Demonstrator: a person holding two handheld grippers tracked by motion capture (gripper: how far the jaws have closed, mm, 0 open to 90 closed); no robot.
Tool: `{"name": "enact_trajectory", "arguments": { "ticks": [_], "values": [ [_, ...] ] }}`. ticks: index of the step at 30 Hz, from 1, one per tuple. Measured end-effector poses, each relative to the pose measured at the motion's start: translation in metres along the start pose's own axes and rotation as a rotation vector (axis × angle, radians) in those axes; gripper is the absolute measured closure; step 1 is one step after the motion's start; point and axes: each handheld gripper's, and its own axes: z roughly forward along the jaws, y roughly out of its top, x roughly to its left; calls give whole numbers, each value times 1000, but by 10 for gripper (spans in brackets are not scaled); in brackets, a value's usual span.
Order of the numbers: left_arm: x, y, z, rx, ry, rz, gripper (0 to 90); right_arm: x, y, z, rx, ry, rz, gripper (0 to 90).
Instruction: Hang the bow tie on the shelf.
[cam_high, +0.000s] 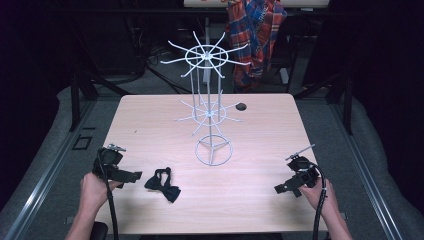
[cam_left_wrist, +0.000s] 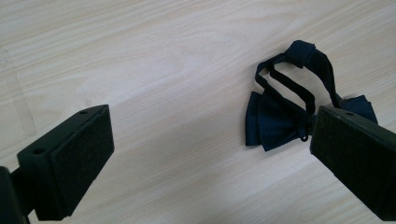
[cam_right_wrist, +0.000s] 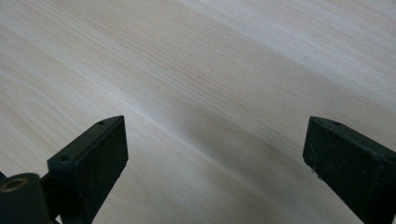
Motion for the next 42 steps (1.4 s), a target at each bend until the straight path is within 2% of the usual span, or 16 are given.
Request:
{"name": "enact_trajectory", "arguments": {
  "ticks": [7,13,14,15,16,17,18,22,27,29,31,33,35,36,39,42],
  "values": [
    [-3,2,1,3,3,16,0,0,-1,0,7,-5,1,62],
    [-5,3,-1,-17,-3,28,0,0,0,1,4,9,3,63],
    [-6,3,0,-19,0,30,0,0,0,1,13,-5,-8,63],
    [-6,3,1,-15,-2,33,0,2,-1,2,-8,-1,14,64],
    [-6,3,1,-15,-2,33,0,2,-1,2,-8,-1,14,64],
    [-7,3,1,-12,-1,35,0,0,1,2,-5,16,13,65],
    [-7,3,1,-7,-1,34,0,-1,1,1,14,5,-2,67],
    [-11,5,1,-14,10,41,0,-2,0,1,12,8,2,68],
    [-20,12,5,-20,33,61,0,-2,-1,3,-6,15,20,70],
    [-23,14,8,-6,24,72,0,-2,1,3,26,12,-3,71],
    [-27,16,10,1,19,89,0,-2,0,2,32,14,-7,71],
    [-32,19,13,5,17,105,0,-1,-2,4,-25,12,32,72],
    [-37,21,15,8,9,115,0,-3,0,1,24,7,-2,72],
    [-38,23,16,12,4,121,0,-2,-1,3,-5,15,21,72],
    [-46,26,20,22,-6,144,0,-4,1,3,27,13,-2,72],
    [-52,28,23,28,-18,151,0,-6,1,3,20,16,3,73]
  ]
}}
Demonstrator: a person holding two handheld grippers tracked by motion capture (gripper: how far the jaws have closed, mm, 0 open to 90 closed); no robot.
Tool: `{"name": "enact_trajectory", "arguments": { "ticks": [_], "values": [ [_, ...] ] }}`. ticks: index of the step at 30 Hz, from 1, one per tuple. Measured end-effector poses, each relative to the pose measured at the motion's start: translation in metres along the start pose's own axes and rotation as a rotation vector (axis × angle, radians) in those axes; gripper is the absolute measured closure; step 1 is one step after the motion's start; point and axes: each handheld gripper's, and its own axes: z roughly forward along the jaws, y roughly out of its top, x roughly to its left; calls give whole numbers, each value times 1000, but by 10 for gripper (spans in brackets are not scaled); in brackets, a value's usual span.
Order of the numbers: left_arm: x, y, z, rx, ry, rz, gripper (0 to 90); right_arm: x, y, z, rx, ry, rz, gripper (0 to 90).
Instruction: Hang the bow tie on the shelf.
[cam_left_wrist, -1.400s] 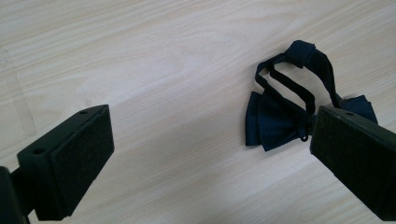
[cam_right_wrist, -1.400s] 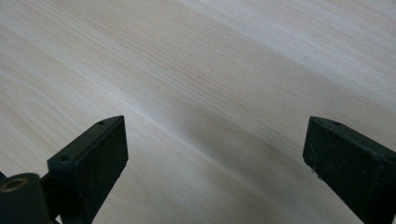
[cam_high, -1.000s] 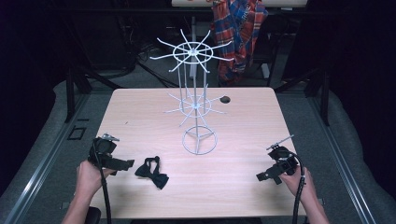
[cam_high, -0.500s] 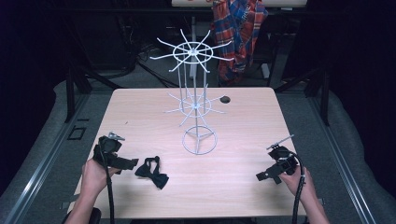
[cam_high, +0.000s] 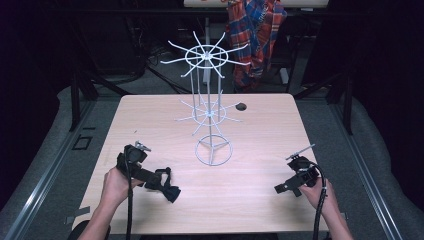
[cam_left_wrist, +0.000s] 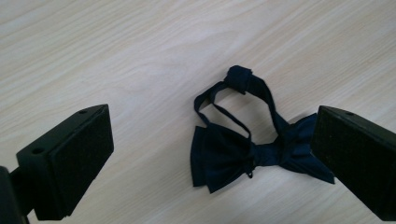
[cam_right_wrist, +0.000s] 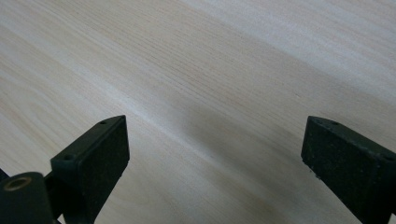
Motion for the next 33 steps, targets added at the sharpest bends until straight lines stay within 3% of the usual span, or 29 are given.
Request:
{"name": "enact_trajectory", "arguments": {
  "ticks": [6,7,8,12,14,15,18,21,23,26,30,33],
  "values": [
    [-9,4,3,-6,-7,-35,0,2,0,0,-4,0,6,75],
    [-10,5,4,-1,-2,-33,0,4,-2,3,-44,1,36,75],
    [-12,6,6,6,-1,-35,0,4,-1,2,-24,-8,23,75],
    [-18,9,12,30,-22,-23,0,3,-1,-1,12,-3,-10,77],
    [-20,10,15,42,-33,-16,0,5,-3,1,-26,-8,21,77],
    [-21,12,18,47,-35,-13,0,4,-3,-1,-5,-4,5,77],
    [-24,16,23,55,-34,5,6,6,-4,1,-25,-12,25,77],
    [-28,23,28,57,-36,27,74,5,-4,1,-19,-11,22,78],
    [-30,27,31,62,-40,44,129,3,-4,-2,10,-6,-6,80],
    [-33,32,35,73,-43,59,171,5,-6,0,-25,-8,28,82],
    [-29,35,40,91,-55,61,304,4,-5,-1,11,4,0,84],
    [-22,35,44,101,-82,42,388,5,-6,-1,-15,5,23,86]
  ]
}}
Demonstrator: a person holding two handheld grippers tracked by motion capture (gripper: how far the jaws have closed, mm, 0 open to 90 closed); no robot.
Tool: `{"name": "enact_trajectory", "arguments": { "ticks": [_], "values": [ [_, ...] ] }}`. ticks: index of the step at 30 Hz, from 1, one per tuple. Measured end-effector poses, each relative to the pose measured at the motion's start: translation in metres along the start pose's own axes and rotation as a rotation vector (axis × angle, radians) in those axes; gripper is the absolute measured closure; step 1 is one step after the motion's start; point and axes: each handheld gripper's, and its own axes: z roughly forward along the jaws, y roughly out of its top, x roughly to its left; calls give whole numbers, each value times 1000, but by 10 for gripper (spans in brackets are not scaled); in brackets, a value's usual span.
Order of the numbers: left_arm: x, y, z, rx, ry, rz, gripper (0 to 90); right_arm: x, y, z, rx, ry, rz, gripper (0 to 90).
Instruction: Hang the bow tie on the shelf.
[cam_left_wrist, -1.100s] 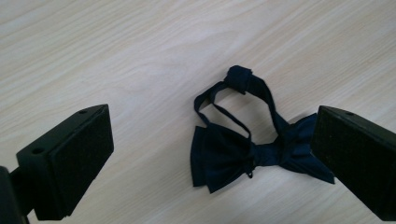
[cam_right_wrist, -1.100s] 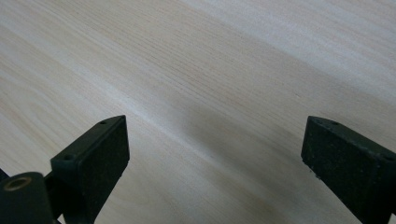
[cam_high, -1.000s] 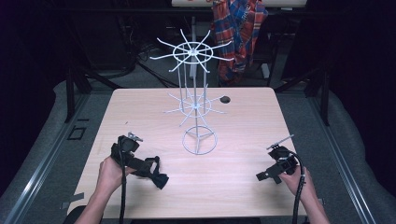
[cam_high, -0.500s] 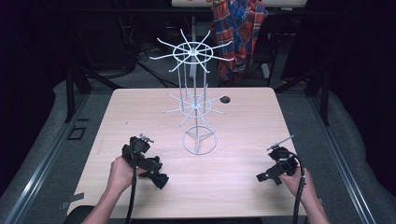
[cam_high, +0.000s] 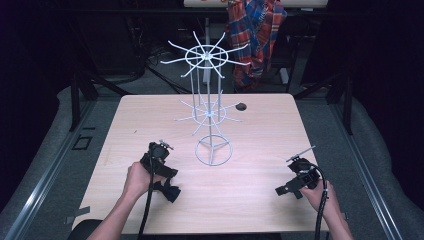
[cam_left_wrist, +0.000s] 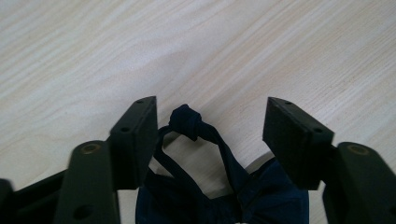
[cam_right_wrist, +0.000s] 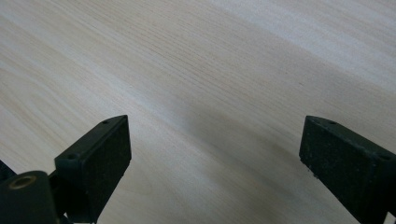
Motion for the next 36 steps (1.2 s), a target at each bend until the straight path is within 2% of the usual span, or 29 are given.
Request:
{"name": "enact_trajectory", "arguments": {
  "ticks": [1,3,4,5,7,9,14,15,16,20,24,29,34,36],
  "values": [
    [2,0,1,4,-5,-3,399,1,0,1,-8,-10,7,86],
    [7,0,4,13,-23,-8,433,-1,2,0,36,-9,-33,88],
    [8,0,4,16,-25,-12,448,1,0,3,-3,3,3,93],
    [12,1,6,23,-36,-14,458,2,0,3,-6,0,8,94],
    [14,1,8,26,-43,-13,482,-1,1,1,31,-5,-25,95],
    [13,2,10,36,-49,-12,494,-1,1,0,31,-8,-29,95],
    [10,4,13,48,-38,-9,521,-1,1,0,28,-11,-26,96],
    [10,4,13,51,-35,-9,521,0,0,1,16,2,-15,96],
    [10,4,14,54,-29,-6,518,-1,0,0,26,-11,-24,96],
    [13,3,14,78,-13,-25,479,0,1,1,27,-3,-21,97],
    [15,2,16,88,-24,-36,476,0,0,1,24,0,-20,97],
    [14,1,20,116,-22,-33,557,-1,0,0,29,-6,-26,98],
    [13,0,18,104,-29,-31,701,-1,0,0,25,-1,-22,99],
    [13,0,17,99,-30,-24,727,-1,0,0,24,0,-21,99]
  ]
}}
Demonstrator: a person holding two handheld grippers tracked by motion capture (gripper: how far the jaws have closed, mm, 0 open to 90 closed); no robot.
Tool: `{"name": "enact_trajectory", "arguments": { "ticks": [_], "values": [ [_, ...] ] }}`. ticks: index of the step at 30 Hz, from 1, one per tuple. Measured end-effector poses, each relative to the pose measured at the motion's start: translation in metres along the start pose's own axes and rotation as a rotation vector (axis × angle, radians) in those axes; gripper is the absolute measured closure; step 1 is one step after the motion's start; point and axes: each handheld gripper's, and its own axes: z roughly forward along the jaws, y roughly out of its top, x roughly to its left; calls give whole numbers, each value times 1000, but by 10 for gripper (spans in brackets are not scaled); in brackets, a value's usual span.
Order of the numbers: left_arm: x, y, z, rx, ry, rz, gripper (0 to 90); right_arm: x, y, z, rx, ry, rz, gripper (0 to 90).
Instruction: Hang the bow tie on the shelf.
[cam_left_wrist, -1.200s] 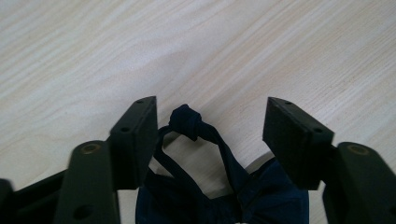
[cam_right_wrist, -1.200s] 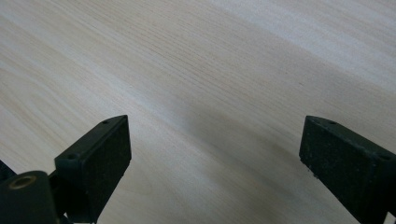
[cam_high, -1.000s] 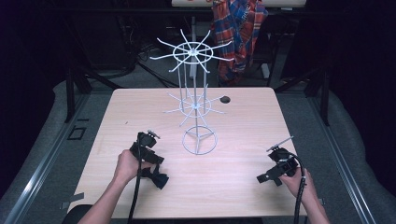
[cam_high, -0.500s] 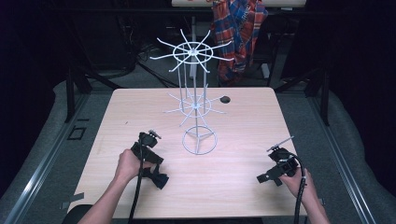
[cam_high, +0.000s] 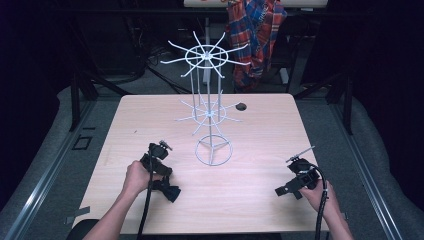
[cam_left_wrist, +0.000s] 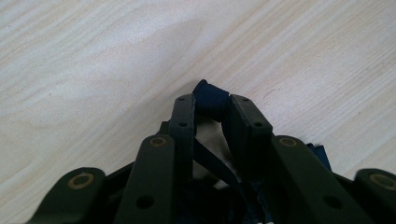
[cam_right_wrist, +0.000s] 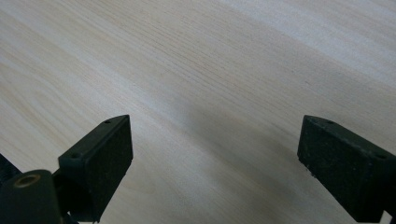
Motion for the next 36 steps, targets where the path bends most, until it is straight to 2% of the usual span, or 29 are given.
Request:
{"name": "enact_trajectory", "arguments": {
  "ticks": [2,6,8,10,13,17,18,19,22,25,31,36],
  "values": [
    [-1,0,-1,-11,-3,4,757,0,0,0,0,0,-1,99],
    [-3,1,-7,-58,-12,42,792,0,0,0,0,-1,-1,99],
    [-4,2,-7,-66,-21,58,791,-1,0,0,1,-2,-1,99],
    [-5,2,-6,-53,-24,62,775,0,0,0,-8,0,5,99],
    [-1,1,-7,-48,-22,47,729,0,0,0,-10,8,7,99],
    [7,-1,-15,-78,-29,2,649,0,-1,1,-11,12,11,99],
    [9,-1,-17,-83,-23,-6,624,1,-2,2,-34,7,30,99],
    [12,-2,-18,-87,-14,-24,603,1,-2,2,-32,5,29,99],
    [17,-3,-17,-75,-6,-55,573,1,-1,1,-21,14,21,100],
    [20,-4,-14,-55,-1,-69,569,0,0,0,4,1,-2,99],
    [19,-4,-5,-2,9,-57,610,0,-1,1,-5,5,7,100],
    [21,-6,0,24,20,-67,625,0,0,0,2,4,2,100]
  ]
}}
